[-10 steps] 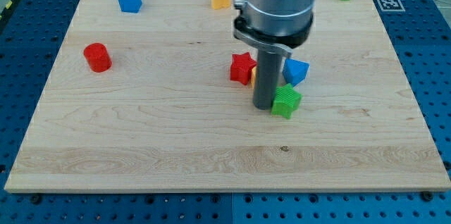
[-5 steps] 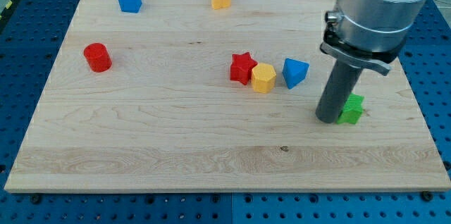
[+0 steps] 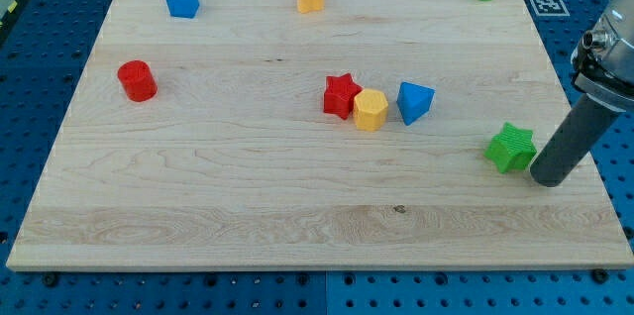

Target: Place the green star towards the center right of the board

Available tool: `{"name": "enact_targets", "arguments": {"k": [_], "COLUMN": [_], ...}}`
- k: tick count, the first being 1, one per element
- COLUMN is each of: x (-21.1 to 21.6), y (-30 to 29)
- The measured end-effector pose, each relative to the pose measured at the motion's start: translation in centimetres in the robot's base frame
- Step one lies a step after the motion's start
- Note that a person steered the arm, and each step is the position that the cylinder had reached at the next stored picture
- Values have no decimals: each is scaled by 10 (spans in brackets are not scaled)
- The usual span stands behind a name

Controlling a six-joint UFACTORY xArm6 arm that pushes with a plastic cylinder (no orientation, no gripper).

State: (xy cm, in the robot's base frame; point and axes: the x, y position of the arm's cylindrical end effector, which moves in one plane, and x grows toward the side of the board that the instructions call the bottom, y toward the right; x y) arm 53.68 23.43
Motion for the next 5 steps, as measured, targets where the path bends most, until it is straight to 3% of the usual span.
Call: {"name": "enact_targets", "arguments": {"k": [1, 2, 5], "x": [22, 17, 1], "y": [-36, -71, -66]}}
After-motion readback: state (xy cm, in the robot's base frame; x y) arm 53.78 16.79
